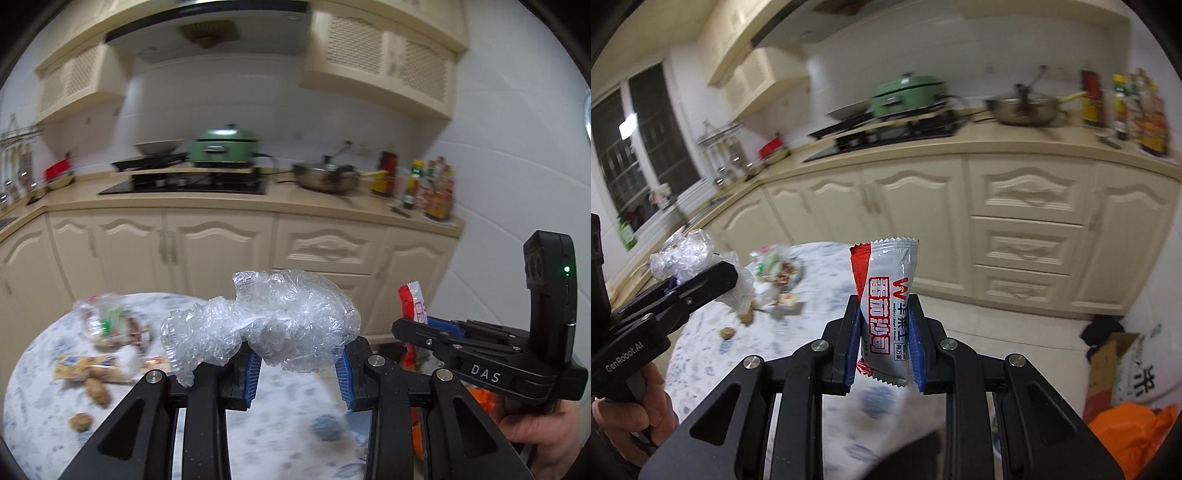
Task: Collect trash
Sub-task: 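Carry the bubble wrap and red-white wrapper to the blue bin and release both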
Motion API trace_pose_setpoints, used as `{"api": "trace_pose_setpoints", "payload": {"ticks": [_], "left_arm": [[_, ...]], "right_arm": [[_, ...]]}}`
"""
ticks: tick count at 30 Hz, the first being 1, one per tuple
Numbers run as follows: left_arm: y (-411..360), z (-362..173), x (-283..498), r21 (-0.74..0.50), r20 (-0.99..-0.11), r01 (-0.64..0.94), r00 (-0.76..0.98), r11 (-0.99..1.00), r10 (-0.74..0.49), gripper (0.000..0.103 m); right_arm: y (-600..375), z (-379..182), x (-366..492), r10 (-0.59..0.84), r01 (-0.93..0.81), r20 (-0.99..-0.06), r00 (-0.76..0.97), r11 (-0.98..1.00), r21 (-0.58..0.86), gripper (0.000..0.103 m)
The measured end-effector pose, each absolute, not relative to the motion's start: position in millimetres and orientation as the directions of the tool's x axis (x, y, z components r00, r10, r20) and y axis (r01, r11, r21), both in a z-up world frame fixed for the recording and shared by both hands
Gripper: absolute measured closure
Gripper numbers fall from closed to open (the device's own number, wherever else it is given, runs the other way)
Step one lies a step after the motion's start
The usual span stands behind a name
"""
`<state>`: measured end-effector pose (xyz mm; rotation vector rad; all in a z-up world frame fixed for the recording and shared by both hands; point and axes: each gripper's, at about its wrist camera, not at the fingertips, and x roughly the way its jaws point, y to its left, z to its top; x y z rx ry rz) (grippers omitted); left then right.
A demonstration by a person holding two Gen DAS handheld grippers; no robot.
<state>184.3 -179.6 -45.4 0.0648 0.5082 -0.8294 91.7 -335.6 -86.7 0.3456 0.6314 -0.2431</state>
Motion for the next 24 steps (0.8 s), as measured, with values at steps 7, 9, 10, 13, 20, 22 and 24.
{"api": "trace_pose_setpoints", "payload": {"ticks": [7,9,10,13,20,22,24], "left_arm": [[-230,-53,177,-0.151,-0.461,0.789,0.476,0.595,-0.749,0.072],[-249,-57,178,-0.157,-0.469,0.805,0.449,0.572,-0.761,0.072],[-260,-61,179,-0.161,-0.48,0.814,0.43,0.559,-0.765,0.072],[-296,-74,185,-0.176,-0.508,0.833,0.379,0.524,-0.773,0.072],[-374,-130,205,-0.238,-0.603,0.843,0.26,0.482,-0.754,0.072],[-399,-143,213,-0.255,-0.624,0.843,0.23,0.473,-0.747,0.072],[-425,-156,220,-0.255,-0.64,0.843,0.22,0.473,-0.737,0.072]], "right_arm": [[-385,-86,33,-0.236,0.45,-0.613,0.754,0.866,0.219,0.079],[-398,-89,20,-0.262,0.481,-0.618,0.741,0.849,0.217,0.079],[-406,-92,12,-0.275,0.499,-0.621,0.734,0.838,0.219,0.079],[-425,-107,-7,-0.301,0.544,-0.64,0.707,0.81,0.219,0.079],[-470,-162,-36,-0.312,0.628,-0.711,0.63,0.743,0.23,0.079],[-481,-177,-41,-0.31,0.643,-0.726,0.613,0.73,0.231,0.079],[-492,-191,-44,-0.305,0.652,-0.736,0.605,0.72,0.237,0.079]]}}
